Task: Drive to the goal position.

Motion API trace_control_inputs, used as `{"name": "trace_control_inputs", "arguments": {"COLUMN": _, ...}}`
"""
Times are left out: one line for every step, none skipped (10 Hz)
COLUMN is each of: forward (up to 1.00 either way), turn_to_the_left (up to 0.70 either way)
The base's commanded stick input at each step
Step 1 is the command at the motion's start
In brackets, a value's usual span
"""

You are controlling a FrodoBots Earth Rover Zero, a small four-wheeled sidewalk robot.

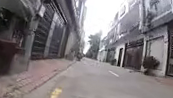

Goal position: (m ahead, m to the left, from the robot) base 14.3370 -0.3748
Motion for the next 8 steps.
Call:
{"name": "trace_control_inputs", "arguments": {"forward": 0.50, "turn_to_the_left": 0.00}}
{"name": "trace_control_inputs", "arguments": {"forward": 0.50, "turn_to_the_left": 0.00}}
{"name": "trace_control_inputs", "arguments": {"forward": 0.50, "turn_to_the_left": 0.00}}
{"name": "trace_control_inputs", "arguments": {"forward": 0.50, "turn_to_the_left": 0.00}}
{"name": "trace_control_inputs", "arguments": {"forward": 0.50, "turn_to_the_left": 0.00}}
{"name": "trace_control_inputs", "arguments": {"forward": 0.50, "turn_to_the_left": 0.00}}
{"name": "trace_control_inputs", "arguments": {"forward": 0.50, "turn_to_the_left": 0.00}}
{"name": "trace_control_inputs", "arguments": {"forward": 0.50, "turn_to_the_left": 0.00}}
